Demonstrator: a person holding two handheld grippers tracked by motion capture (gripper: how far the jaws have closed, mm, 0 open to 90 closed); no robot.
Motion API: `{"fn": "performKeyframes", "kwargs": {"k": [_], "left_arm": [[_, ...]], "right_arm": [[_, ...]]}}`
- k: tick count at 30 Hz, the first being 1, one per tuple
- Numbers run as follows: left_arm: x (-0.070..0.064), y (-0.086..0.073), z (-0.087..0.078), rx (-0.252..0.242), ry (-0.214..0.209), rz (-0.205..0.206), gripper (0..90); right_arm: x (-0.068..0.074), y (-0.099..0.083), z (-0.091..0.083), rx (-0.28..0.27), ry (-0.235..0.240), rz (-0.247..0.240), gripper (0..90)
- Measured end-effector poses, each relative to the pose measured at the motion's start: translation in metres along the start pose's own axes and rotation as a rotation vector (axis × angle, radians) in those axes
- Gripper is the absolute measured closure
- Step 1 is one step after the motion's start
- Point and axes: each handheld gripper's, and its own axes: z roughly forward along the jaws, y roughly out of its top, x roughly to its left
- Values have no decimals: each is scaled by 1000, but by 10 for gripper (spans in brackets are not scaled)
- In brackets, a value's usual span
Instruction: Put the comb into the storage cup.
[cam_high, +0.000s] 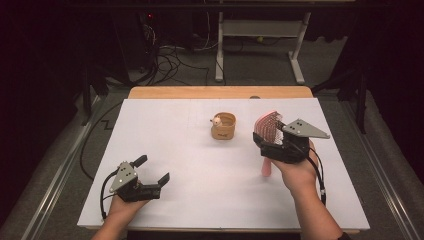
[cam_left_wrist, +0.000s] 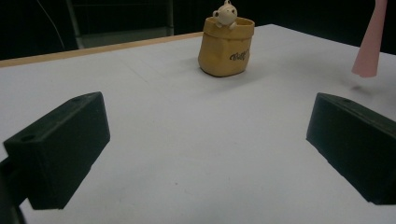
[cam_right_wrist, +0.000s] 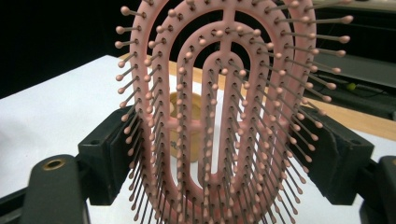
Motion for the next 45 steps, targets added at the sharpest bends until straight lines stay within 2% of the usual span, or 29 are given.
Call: {"fn": "performKeyframes", "kwargs": {"k": [9,13,22,45], "left_arm": [[0,-2,0,0,-3,-5,1],[1,-1,1,-10,-2,-20,1],[0,-1,1,-3,-2,-5,1],[0,-1,0,-4,-11,5,1]], "right_arm": [[2,6,2,-32,-13,-6,205],[3,7,3,-39,-9,-12,205],[5,12,7,-48,-7,-13,205],[11,52,13,-113,-16,-24,205]]}}
